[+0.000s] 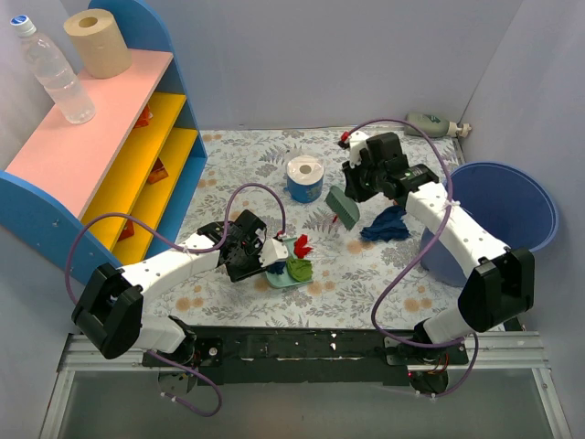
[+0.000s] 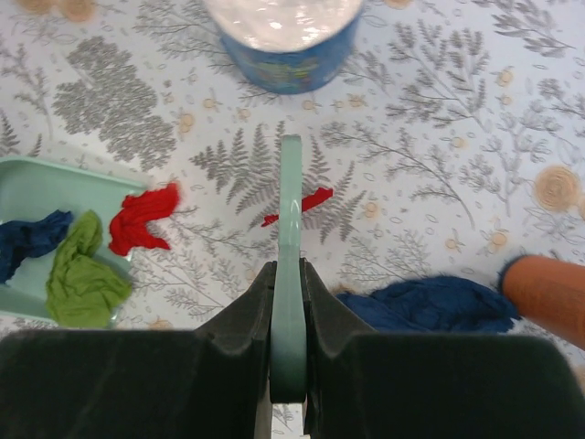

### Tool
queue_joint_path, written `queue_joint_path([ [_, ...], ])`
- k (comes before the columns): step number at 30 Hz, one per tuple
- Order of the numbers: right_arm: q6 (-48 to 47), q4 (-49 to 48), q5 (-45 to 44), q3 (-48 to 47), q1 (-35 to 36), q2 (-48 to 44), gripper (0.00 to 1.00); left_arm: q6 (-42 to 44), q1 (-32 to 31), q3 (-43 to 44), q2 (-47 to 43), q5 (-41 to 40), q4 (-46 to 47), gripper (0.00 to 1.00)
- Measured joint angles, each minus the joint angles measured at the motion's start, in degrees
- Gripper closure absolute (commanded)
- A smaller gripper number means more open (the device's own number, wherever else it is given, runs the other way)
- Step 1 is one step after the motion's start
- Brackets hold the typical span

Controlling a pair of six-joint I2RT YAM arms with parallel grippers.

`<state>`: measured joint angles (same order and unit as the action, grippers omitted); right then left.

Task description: Sweep away the paper scraps from the table

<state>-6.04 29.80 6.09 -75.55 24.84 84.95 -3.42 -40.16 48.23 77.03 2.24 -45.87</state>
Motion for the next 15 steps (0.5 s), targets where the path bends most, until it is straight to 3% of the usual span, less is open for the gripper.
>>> queue_joint_path([
  [15, 2.25, -3.87, 0.55, 1.25, 8.37, 8.37, 0.99, -2.10, 0.00, 0.37, 2.08, 2.27, 0.17, 1.00],
])
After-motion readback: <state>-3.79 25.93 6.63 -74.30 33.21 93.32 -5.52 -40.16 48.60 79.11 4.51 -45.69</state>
